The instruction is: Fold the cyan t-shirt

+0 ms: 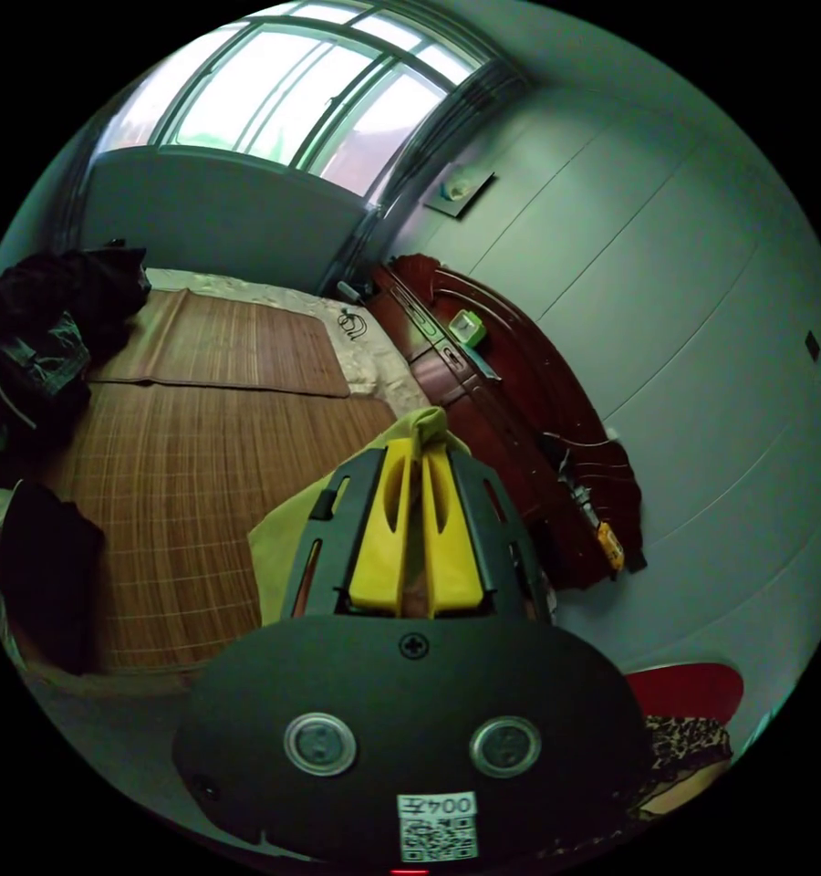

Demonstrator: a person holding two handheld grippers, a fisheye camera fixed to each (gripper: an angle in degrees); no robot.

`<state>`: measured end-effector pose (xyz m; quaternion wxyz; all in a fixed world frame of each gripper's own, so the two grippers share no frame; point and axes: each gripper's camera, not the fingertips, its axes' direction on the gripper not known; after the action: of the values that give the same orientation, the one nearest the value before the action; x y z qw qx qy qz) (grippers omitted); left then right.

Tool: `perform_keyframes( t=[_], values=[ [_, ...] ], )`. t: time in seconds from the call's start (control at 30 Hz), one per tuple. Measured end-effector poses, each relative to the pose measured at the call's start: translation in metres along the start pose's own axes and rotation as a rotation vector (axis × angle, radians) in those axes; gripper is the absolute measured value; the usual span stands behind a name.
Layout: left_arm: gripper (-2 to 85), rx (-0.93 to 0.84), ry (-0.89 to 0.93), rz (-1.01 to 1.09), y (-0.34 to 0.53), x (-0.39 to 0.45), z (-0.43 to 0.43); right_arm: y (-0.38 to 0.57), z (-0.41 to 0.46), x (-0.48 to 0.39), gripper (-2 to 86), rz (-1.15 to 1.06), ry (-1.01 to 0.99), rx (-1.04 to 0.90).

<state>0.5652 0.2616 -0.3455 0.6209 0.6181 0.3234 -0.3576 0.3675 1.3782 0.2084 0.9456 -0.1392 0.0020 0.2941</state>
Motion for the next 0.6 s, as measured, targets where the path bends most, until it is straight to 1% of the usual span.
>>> perform_keyframes(
  t=[0.07,0.17,0.23,0.27,0.3,0.33,0.47,0.53,0.6],
  values=[
    [1.4,0.006,-0.001,-0.010,-0.005,-0.001,0.002,-0.004,-0.005,0.005,6.2,0.001,-0.040,0.029],
    [1.3,0.023,0.004,-0.030,-0.014,-0.002,0.006,-0.011,-0.006,0.020,10.4,0.071,-0.095,0.103],
    [1.3,0.032,-0.002,-0.038,-0.019,-0.001,0.008,-0.013,-0.002,0.035,14.5,0.178,-0.260,0.166],
    [1.3,0.040,-0.007,-0.048,-0.022,-0.001,0.010,-0.014,0.001,0.039,15.1,0.206,-0.301,0.180],
    [1.2,0.044,-0.008,-0.053,-0.023,-0.001,0.010,-0.014,0.006,0.044,16.2,0.264,-0.382,0.207],
    [1.2,0.050,-0.007,-0.062,-0.026,-0.001,0.012,-0.016,0.014,0.047,16.5,0.307,-0.452,0.207],
    [1.2,0.069,0.006,-0.099,-0.034,-0.002,0.021,-0.024,0.046,0.057,16.3,0.456,-0.561,0.148],
    [1.1,0.071,0.013,-0.108,-0.037,-0.002,0.024,-0.028,0.065,0.069,14.9,0.606,-0.708,0.113],
    [1.1,0.076,0.015,-0.114,-0.040,-0.003,0.028,-0.027,0.074,0.079,13.1,0.742,-0.783,0.122]
  ],
)
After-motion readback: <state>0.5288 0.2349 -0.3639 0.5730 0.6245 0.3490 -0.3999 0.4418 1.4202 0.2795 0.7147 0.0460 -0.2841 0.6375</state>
